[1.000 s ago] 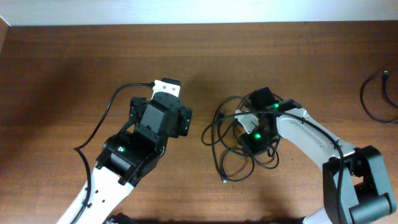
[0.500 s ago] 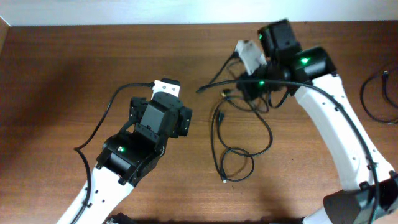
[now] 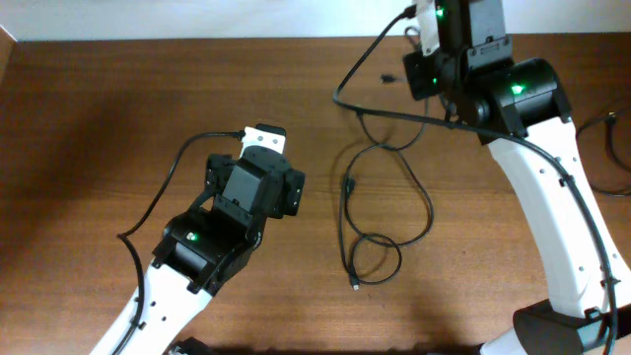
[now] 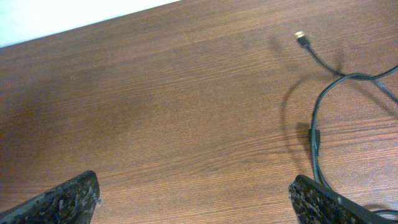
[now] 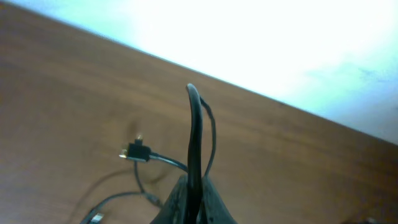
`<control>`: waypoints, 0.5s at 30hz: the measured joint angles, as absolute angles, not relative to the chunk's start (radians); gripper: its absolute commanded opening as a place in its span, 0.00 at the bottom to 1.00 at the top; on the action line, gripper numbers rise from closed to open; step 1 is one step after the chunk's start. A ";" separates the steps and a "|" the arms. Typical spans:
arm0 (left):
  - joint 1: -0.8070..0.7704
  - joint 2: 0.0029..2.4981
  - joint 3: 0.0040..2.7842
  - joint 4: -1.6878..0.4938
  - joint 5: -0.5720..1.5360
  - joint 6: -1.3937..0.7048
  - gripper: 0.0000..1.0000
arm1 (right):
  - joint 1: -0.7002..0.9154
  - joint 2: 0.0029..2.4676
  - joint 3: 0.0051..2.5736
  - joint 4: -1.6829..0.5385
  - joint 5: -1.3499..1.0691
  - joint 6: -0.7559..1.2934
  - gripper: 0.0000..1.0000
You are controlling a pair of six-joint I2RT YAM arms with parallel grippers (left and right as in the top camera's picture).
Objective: Untangle cables
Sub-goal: 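Lift the grasped cable and pull it toward the upper right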
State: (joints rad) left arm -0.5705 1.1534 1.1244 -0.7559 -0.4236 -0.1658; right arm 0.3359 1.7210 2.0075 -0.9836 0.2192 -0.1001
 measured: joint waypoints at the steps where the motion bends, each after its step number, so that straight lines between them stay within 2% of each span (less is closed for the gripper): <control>1: -0.570 1.153 1.124 -0.756 -0.424 -0.166 0.99 | 0.325 1.721 2.008 -0.978 0.236 -0.101 0.04; 6: -0.570 1.153 1.124 -0.756 -0.424 -0.166 0.99 | 0.265 1.721 2.009 -1.064 0.266 -0.081 0.04; 15: -0.570 1.153 1.124 -0.756 -0.424 -0.166 0.99 | 0.263 1.720 2.012 -1.281 0.265 -0.028 0.04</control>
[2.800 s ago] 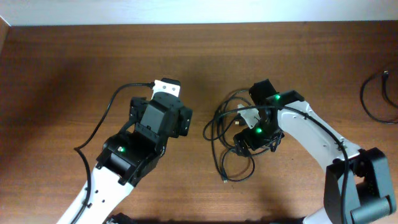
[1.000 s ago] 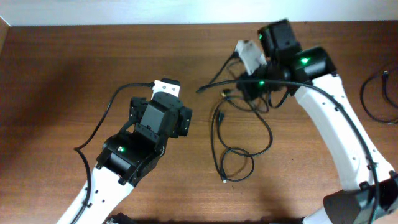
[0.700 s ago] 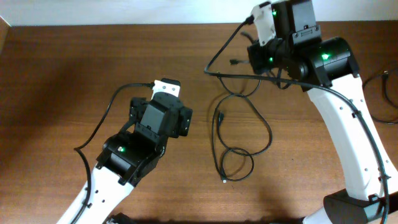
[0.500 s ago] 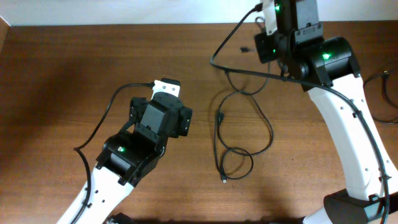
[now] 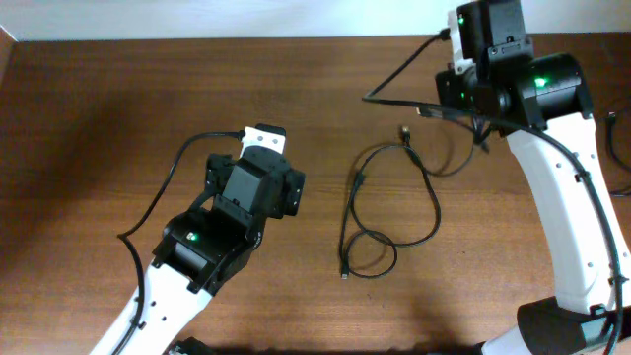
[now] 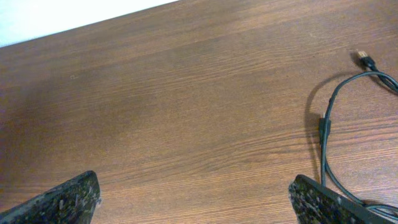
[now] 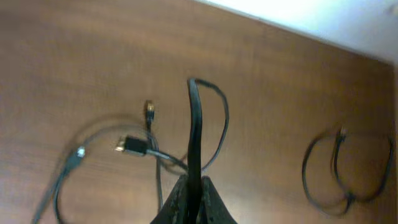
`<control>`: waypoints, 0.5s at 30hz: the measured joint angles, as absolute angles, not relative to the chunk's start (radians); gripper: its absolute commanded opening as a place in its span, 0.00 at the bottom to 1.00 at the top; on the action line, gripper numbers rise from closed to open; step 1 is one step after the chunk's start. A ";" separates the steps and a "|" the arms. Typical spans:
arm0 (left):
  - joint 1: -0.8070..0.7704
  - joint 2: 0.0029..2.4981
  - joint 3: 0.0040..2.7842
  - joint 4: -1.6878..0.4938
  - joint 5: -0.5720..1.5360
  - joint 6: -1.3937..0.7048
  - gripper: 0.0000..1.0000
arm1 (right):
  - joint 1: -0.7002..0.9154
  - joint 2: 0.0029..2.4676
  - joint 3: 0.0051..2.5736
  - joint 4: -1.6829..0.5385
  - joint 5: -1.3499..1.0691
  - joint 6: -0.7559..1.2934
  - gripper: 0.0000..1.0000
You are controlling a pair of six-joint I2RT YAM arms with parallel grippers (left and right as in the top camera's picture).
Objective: Untangle cables
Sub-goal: 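Lift the grasped cable and pull it toward the upper right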
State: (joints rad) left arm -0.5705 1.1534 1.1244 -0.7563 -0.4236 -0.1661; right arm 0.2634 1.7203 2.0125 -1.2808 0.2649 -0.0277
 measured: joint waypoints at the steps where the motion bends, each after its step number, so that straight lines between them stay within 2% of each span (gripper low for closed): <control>1: -0.570 1.153 1.124 -0.756 -0.424 -0.166 0.99 | 0.263 1.720 2.012 -1.301 0.263 -0.021 0.04; 15: -0.570 1.153 1.124 -0.756 -0.424 -0.166 0.99 | 0.263 1.515 2.015 -1.434 0.128 0.004 0.04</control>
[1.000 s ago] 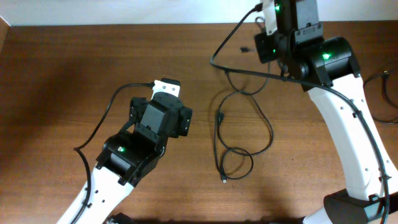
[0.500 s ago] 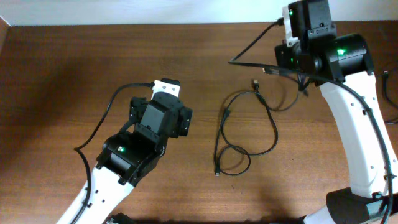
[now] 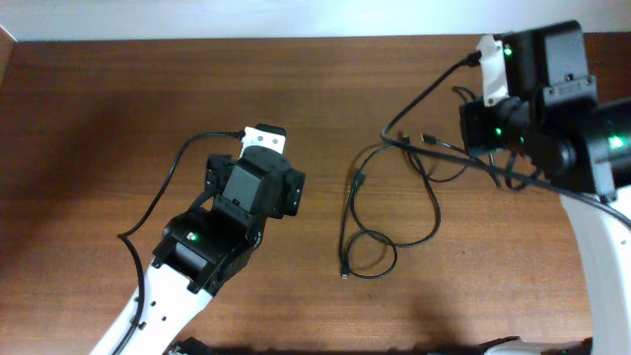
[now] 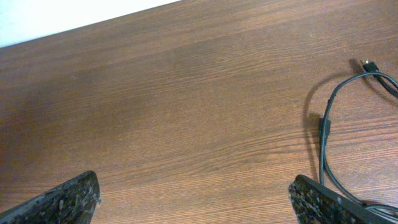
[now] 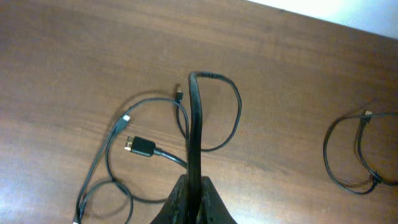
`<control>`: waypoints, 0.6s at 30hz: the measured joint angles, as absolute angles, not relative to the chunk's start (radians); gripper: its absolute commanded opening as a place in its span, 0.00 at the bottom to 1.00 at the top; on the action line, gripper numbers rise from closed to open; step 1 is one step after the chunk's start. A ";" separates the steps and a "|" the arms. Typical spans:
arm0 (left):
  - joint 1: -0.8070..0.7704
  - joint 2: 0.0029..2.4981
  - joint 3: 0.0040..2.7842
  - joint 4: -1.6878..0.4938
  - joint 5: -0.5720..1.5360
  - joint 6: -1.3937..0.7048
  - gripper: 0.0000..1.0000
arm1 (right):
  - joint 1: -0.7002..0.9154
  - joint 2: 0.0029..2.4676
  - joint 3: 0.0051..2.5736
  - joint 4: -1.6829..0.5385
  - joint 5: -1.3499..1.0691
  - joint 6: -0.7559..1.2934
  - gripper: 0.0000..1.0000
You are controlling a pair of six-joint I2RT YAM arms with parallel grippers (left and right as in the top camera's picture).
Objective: Untangle cables
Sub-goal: 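Lift the grasped cable and pull it toward the upper right, then carry the cable to the upper right corner and release it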
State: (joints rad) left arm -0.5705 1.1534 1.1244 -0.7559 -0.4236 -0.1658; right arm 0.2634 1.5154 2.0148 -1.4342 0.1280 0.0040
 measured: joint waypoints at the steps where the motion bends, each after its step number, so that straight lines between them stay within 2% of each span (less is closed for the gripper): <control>1: -0.570 1.153 1.124 -0.756 -0.424 -0.166 0.99 | 0.263 1.512 2.016 -1.448 0.125 0.004 0.04; 10: -0.570 1.153 1.124 -0.756 -0.424 -0.166 0.99 | 0.263 1.511 2.019 -1.588 0.113 0.004 0.04; 18: -0.570 1.153 1.124 -0.756 -0.424 -0.166 0.99 | 0.263 1.511 2.019 -1.544 0.113 0.003 0.04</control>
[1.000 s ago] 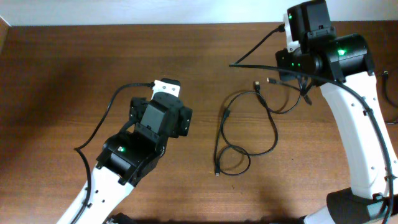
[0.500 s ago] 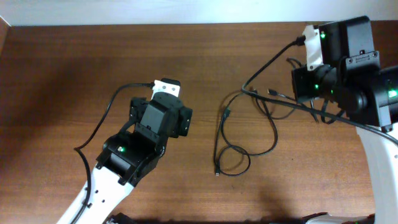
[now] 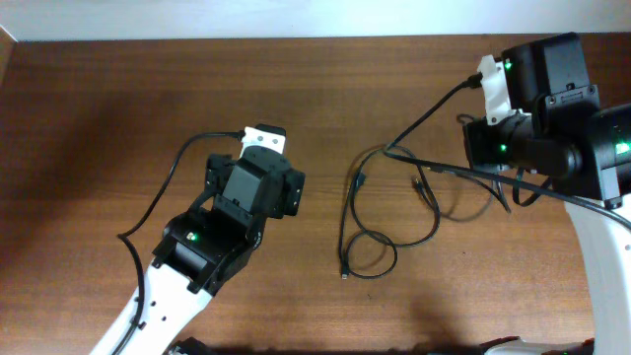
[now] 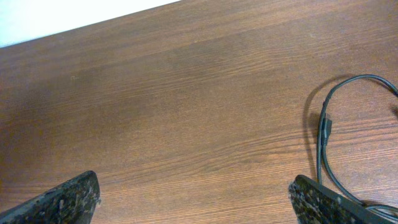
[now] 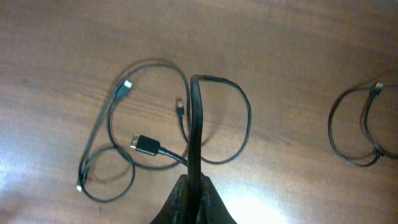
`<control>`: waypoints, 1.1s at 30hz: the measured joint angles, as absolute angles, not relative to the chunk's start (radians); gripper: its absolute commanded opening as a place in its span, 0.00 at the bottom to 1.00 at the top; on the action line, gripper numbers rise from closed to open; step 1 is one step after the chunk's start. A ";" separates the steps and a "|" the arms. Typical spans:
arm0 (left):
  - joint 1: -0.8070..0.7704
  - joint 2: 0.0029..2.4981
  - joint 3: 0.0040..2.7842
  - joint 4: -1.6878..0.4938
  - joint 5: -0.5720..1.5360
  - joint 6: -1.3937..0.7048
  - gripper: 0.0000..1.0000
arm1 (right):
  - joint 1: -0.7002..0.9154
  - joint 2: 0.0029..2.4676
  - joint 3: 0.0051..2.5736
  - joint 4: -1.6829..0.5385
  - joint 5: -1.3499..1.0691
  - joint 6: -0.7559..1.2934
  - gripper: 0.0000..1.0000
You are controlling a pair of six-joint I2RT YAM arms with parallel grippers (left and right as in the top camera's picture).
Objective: Untangle cables
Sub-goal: 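Carry the cable to the upper right corner and release it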
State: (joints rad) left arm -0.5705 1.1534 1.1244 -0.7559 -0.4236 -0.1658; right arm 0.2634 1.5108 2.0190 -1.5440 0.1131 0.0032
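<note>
My right gripper (image 5: 194, 186) is shut on a thick black cable (image 5: 194, 124). It rises from the jaws, bends over and hangs down to a black plug (image 5: 147, 145) above the table. Below it a thin black cable (image 5: 106, 134) lies in loops on the wood, with a small connector (image 5: 125, 84). In the overhead view this thin cable (image 3: 345, 222) lies mid-table, with the right wrist (image 3: 527, 108) to its right. My left gripper (image 4: 193, 199) is open over bare wood, left of that cable (image 4: 322, 134), with nothing between its fingers.
Another thin cable (image 5: 359, 132) lies coiled further right on the wooden table (image 3: 99, 118). The table's far edge meets a white wall (image 4: 37, 18). The left arm (image 3: 197, 247) reaches in from the near left side.
My right gripper, still shut on the thick cable, has moved slightly toward the near side. The hanging plug now sits over the thin cable's loops. The small plug has left the left wrist view.
At first my right gripper held the thick cable raised near the table's far edge, above the tangle. It then stood further right, then further right and nearer, the cable trailing along. The thin cable stayed mid-table, shifted a little. My left gripper stayed open and still.
</note>
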 measured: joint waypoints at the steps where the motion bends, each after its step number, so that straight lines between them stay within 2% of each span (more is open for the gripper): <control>1: -0.570 1.153 1.124 -0.756 -0.424 -0.166 0.99 | 0.263 1.511 2.019 -1.528 0.114 0.004 0.04; 9: -0.570 1.153 1.124 -0.756 -0.424 -0.166 0.99 | 0.263 1.511 2.019 -1.399 0.203 0.005 0.04; 16: -0.570 1.153 1.124 -0.756 -0.424 -0.166 0.99 | 0.247 1.512 2.019 -1.264 0.419 0.004 0.04; 26: -0.570 1.153 1.124 -0.756 -0.424 -0.166 0.99 | -0.015 1.651 2.020 -1.108 0.414 0.004 0.04; 33: -0.570 1.153 1.124 -0.756 -0.424 -0.166 0.99 | -0.076 1.806 2.020 -0.969 0.356 0.004 0.04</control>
State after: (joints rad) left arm -0.5705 1.1534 1.1244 -0.7559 -0.4236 -0.1661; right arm -0.0765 1.8061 2.0197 -0.9688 0.3561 0.0044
